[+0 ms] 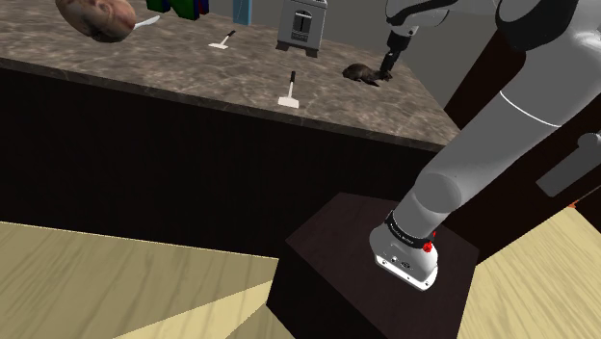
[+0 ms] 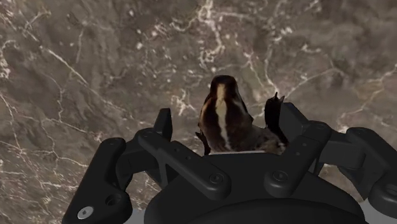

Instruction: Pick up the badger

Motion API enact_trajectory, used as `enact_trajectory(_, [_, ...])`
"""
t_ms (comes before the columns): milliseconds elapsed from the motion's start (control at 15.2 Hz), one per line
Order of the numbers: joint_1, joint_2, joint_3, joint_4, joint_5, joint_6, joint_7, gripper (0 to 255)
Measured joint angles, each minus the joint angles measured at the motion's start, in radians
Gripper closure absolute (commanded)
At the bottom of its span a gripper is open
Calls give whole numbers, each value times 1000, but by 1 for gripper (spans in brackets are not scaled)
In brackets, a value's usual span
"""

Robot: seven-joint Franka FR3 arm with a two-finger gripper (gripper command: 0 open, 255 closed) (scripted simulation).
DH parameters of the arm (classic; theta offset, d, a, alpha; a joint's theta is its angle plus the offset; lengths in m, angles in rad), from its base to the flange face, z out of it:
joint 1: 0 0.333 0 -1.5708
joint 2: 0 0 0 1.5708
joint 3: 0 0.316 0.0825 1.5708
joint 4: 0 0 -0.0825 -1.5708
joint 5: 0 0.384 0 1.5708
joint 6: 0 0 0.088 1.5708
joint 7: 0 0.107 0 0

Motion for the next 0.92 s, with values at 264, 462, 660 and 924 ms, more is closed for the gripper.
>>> enact_trajectory(264, [-1,2,-1,-6,1,9,-1,255])
enact_trajectory(462, [-1,2,-1,-6,1,9,-1,255])
enact_trajectory(660, [-1,2,-2,-6,1,9,-1,255])
enact_trajectory(924, [1,-4,2,15,-1,-17,0,255])
